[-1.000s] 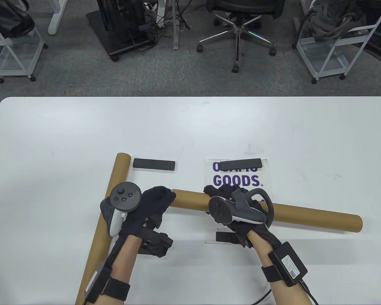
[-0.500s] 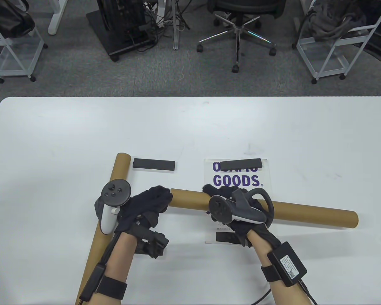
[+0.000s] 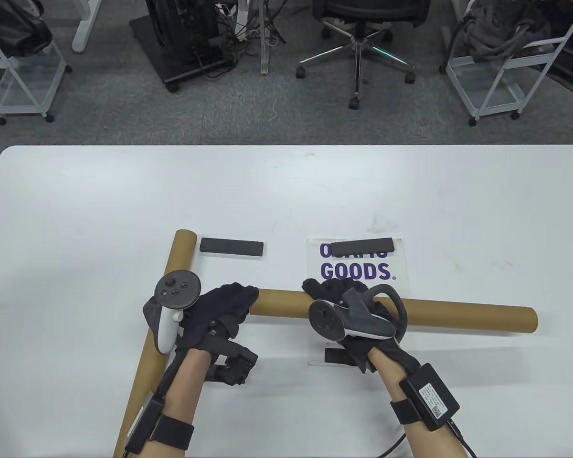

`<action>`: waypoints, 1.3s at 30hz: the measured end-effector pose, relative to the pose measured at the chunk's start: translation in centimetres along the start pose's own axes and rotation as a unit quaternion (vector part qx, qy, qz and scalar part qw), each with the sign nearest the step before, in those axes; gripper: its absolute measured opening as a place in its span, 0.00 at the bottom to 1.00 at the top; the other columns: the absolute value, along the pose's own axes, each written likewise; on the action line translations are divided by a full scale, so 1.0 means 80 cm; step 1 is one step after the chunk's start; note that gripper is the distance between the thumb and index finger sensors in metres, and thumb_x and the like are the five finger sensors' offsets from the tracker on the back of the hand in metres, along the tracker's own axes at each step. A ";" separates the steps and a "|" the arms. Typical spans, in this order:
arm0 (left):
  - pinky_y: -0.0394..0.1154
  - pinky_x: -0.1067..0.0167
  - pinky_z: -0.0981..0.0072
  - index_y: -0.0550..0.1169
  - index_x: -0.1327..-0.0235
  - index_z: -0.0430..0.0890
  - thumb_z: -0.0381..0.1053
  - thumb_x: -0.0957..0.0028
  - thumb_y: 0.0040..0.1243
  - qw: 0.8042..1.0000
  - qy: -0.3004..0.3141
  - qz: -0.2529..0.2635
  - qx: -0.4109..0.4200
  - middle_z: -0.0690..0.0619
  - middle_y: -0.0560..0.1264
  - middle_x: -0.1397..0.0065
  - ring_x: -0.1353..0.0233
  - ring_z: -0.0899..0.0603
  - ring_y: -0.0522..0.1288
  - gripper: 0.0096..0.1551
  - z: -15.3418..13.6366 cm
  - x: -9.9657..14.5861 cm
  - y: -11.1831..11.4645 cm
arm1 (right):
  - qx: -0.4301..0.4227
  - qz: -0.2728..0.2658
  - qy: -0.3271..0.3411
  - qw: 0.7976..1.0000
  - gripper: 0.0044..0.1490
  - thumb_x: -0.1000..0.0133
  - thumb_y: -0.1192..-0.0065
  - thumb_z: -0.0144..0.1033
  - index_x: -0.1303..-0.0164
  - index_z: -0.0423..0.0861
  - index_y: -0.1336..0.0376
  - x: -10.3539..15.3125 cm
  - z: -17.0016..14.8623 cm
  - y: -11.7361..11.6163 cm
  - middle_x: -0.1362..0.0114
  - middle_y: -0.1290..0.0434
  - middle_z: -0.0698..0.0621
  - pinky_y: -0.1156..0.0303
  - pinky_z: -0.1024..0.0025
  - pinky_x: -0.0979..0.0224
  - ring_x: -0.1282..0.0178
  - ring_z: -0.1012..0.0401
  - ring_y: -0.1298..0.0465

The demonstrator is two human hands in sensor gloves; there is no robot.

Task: Roll up posters and store in mailing tubes

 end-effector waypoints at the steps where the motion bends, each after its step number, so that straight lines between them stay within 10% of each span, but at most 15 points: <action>1: 0.72 0.29 0.34 0.82 0.39 0.43 0.56 0.42 0.63 1.000 0.000 -0.006 0.006 0.44 0.81 0.38 0.44 0.38 0.80 0.24 0.000 0.000 0.000 | 0.006 -0.007 -0.007 1.000 0.55 0.55 0.25 0.46 0.20 0.43 0.48 0.001 0.000 0.001 0.25 0.32 0.41 0.29 0.34 0.27 0.29 0.43 0.28; 16: 0.68 0.27 0.33 0.79 0.38 0.41 0.52 0.38 0.58 0.996 0.015 -0.052 0.070 0.43 0.77 0.37 0.42 0.38 0.77 0.22 0.000 0.000 0.002 | 0.023 -0.019 -0.019 0.999 0.54 0.55 0.26 0.48 0.21 0.50 0.50 0.001 0.001 0.002 0.25 0.28 0.46 0.26 0.41 0.28 0.30 0.46 0.23; 26: 0.73 0.31 0.36 0.84 0.45 0.45 0.62 0.44 0.62 0.998 -0.027 0.050 0.035 0.46 0.82 0.43 0.48 0.40 0.81 0.26 -0.005 0.009 -0.006 | 0.022 0.001 0.004 1.000 0.54 0.49 0.31 0.42 0.17 0.46 0.55 0.000 0.015 0.000 0.20 0.34 0.40 0.31 0.32 0.27 0.26 0.40 0.28; 39: 0.72 0.30 0.34 0.80 0.40 0.42 0.54 0.40 0.61 0.996 -0.011 -0.060 0.067 0.43 0.80 0.41 0.46 0.39 0.79 0.23 -0.004 -0.001 0.002 | 0.019 -0.014 -0.008 1.000 0.53 0.53 0.27 0.41 0.20 0.46 0.50 0.003 0.003 0.000 0.21 0.35 0.41 0.29 0.34 0.27 0.26 0.41 0.29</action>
Point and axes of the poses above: the tracker on the back of each hand, its own z axis roughly to the thumb side, its own x axis roughly from the fingertips to the wrist, y = z × x, the point moved 2 cm from there along -x, roughly from the wrist to the fingertips
